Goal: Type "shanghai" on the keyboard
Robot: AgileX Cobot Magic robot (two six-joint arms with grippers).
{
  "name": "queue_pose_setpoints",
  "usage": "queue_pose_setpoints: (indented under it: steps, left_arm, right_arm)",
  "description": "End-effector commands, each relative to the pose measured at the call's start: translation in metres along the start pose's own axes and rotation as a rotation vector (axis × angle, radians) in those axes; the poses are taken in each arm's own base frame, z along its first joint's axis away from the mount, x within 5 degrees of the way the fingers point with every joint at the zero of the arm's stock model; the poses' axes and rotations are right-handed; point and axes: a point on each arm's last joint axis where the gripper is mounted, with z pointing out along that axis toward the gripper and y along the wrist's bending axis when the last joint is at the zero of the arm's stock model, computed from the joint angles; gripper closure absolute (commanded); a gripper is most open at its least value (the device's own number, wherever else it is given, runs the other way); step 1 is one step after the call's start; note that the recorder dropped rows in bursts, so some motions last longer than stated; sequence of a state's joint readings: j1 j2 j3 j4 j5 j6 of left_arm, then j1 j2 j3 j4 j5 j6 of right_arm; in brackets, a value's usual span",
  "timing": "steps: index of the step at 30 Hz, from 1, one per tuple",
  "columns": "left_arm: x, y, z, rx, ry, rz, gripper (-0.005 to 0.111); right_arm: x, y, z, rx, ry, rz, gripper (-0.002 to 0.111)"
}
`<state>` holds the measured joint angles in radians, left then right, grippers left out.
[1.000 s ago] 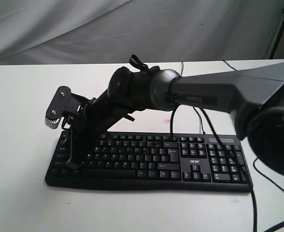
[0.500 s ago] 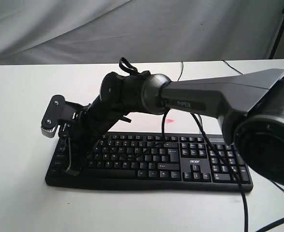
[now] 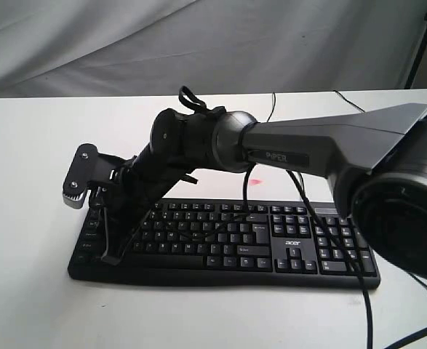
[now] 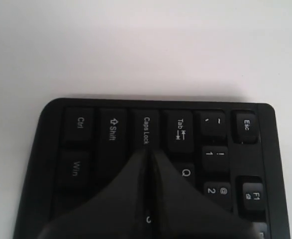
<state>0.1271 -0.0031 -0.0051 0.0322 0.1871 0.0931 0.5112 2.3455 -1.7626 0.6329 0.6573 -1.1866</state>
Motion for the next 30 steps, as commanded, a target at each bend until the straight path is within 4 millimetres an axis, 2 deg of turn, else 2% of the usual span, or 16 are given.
queue_pose_setpoints:
  steps: [1,9,18,30]
  left_arm:
    - [0.002,0.000,0.001,0.005,0.004,-0.003,0.106]
    - [0.002,0.000,0.001,0.005,0.004,-0.003,0.106]
    - [0.002,0.000,0.001,0.005,0.004,-0.003,0.106]
    - [0.002,0.000,0.001,0.005,0.004,-0.003,0.106]
  right_arm:
    - [-0.002,-0.001,-0.002,0.000,-0.002,-0.016,0.108]
    - [0.006,0.000,0.008,-0.016,0.015,-0.008,0.108]
    - [-0.008,0.000,-0.013,0.000,-0.007,-0.038,0.108]
    - [-0.009,0.000,-0.015,0.003,-0.011,-0.036,0.108]
